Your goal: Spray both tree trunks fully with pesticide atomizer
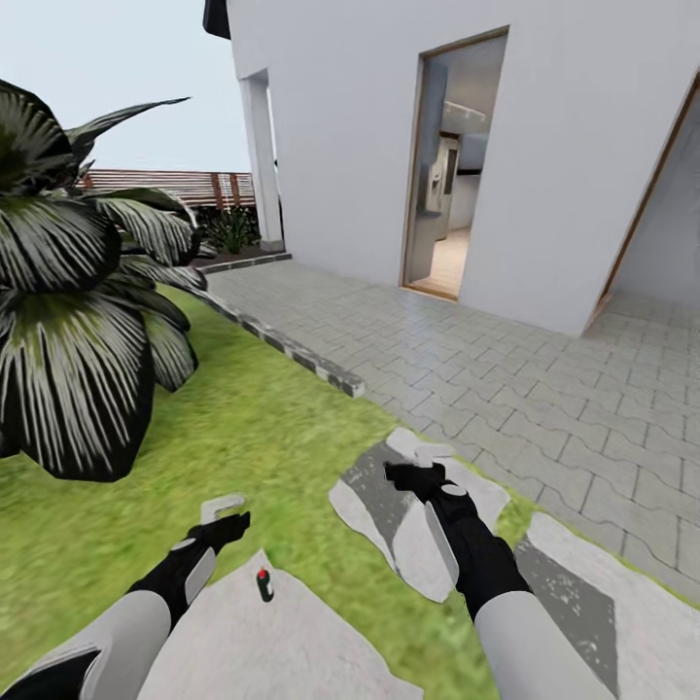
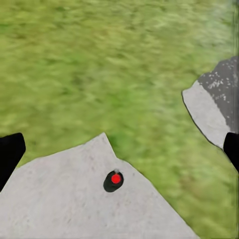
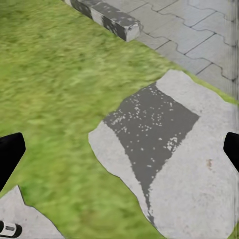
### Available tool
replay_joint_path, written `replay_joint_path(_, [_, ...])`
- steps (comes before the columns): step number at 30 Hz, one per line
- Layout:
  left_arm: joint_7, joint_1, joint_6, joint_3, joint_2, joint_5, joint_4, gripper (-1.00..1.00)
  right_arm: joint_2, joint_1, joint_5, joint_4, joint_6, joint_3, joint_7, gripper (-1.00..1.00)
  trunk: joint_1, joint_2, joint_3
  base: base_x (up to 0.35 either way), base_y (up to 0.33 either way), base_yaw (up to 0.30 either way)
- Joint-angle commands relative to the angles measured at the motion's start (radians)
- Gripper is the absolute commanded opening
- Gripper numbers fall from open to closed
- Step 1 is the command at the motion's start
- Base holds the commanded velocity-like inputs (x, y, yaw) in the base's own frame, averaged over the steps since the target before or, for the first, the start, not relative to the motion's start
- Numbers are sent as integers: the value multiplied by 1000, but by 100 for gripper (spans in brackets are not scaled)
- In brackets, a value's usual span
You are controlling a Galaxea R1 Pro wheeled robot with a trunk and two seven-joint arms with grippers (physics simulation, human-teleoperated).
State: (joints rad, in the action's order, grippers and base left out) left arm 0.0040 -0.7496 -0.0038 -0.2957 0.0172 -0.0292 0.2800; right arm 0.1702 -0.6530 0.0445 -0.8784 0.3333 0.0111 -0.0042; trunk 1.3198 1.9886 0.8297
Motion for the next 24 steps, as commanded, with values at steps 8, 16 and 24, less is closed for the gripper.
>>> replay_joint_path(8, [1, 1, -1, -3, 0, -3, -2, 100, 0, 0, 5, -1, 6, 1, 0, 100, 0, 0, 11, 247, -169, -102])
replay_joint_path(16, [1, 1, -1, -3, 0, -3, -2, 100, 0, 0, 5, -1, 7, 1, -2, 100, 0, 0, 23, 132, -251, 136])
replay_joint_path(24, [1, 0, -1, -3, 1, -2, 0, 100, 0, 0, 5, -4, 7, 0, -2, 100, 0, 0, 26, 42, -97, 65])
